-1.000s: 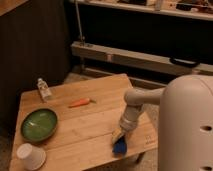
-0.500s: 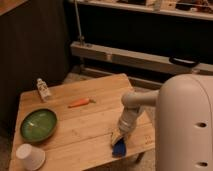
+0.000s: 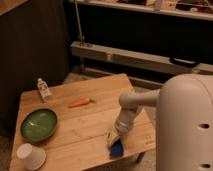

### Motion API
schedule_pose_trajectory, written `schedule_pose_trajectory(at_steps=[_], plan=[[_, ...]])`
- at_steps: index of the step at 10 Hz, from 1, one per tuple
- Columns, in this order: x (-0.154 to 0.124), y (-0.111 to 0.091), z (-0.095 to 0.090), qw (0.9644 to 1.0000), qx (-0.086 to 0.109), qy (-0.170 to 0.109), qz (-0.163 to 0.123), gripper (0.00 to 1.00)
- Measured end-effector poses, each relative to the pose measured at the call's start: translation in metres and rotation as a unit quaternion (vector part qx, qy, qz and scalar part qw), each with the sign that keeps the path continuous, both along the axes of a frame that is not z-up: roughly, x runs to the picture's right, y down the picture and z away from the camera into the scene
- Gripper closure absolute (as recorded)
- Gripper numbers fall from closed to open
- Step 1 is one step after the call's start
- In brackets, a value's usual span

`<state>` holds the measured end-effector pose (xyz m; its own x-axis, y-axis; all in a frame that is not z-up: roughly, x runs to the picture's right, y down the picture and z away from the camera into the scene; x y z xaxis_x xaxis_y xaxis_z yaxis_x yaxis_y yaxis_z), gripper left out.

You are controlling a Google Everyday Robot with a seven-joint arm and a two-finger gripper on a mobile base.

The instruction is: Wipe the white sponge on the table

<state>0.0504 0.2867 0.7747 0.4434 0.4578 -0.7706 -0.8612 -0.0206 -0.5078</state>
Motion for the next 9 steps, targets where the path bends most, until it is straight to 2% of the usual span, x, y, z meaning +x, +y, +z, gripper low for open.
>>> schedule_pose_trajectory(at_steps=[1, 4, 6, 9], plan=[[-0.026, 0.002, -0.007, 0.9996, 0.006, -0.025, -0.009, 1.00], [-0.092, 0.011, -0.014, 0.9965, 0.015, -0.075, -0.032, 1.00], [-0.105, 0.011, -0.010, 0.9953, 0.020, -0.089, -0.033, 1.00], [-0.105, -0.014, 0.012, 0.9936, 0.044, -0.102, -0.022, 1.00]])
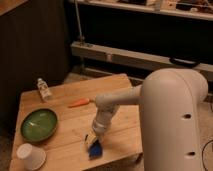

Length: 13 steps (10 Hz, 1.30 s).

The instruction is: Wipe the white sponge on the table

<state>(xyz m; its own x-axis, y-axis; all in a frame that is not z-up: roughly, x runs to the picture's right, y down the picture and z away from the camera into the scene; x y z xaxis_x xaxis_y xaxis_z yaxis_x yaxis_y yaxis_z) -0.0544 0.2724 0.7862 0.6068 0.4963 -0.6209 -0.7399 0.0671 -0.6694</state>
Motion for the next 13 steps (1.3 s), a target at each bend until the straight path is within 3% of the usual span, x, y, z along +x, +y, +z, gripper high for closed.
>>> schedule_pose_trajectory(at_steps=[2, 4, 8, 13], plan=[[0.010, -0.038, 0.024, 0.9995, 0.014, -0.008, 0.026, 1.00], [0.007, -0.063, 0.041, 0.9988, 0.018, -0.018, 0.041, 1.00], [-0.012, -0.072, 0.064, 0.9985, 0.013, -0.028, 0.046, 1.00], [0.025, -0.122, 0.090, 0.9962, 0.037, 0.002, 0.079, 1.00]])
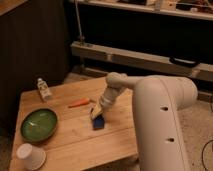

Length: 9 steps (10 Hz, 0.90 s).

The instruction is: Wipe the white sponge on the table

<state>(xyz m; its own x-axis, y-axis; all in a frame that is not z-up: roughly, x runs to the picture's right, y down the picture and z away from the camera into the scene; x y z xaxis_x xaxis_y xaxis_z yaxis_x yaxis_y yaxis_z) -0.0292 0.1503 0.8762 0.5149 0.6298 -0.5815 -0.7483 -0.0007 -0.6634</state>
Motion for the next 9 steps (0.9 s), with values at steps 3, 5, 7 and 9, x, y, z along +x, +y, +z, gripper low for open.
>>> schedule_pose_trajectory(at_steps=[3, 5, 7, 9], plan=[[0.022, -0.015, 0.002, 0.9997, 0.006, 0.021, 0.012, 1.00], [0.050, -0.019, 0.002, 0.9989, 0.007, 0.042, 0.018, 1.00], [0.083, -0.021, -0.002, 0.9975, 0.006, 0.065, 0.025, 1.00], [0.106, -0.022, -0.004, 0.9959, 0.005, 0.084, 0.034, 1.00]])
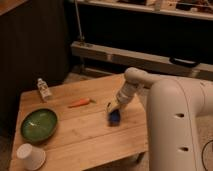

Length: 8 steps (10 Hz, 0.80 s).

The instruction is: Wipe the white sponge on the table

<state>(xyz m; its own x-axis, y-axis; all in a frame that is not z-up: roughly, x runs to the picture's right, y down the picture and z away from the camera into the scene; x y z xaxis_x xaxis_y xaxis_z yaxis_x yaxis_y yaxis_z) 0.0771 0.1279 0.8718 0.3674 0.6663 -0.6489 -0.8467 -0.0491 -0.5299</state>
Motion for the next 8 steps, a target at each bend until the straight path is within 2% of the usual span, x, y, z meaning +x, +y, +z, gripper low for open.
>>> schedule_pose_trajectory(at_steps=[4, 8], plan=[[0.030, 0.009, -0.003, 0.9996, -0.007, 0.023, 0.016, 1.00], [0.046, 0.015, -0.008, 0.9990, -0.016, 0.030, 0.030, 1.00]])
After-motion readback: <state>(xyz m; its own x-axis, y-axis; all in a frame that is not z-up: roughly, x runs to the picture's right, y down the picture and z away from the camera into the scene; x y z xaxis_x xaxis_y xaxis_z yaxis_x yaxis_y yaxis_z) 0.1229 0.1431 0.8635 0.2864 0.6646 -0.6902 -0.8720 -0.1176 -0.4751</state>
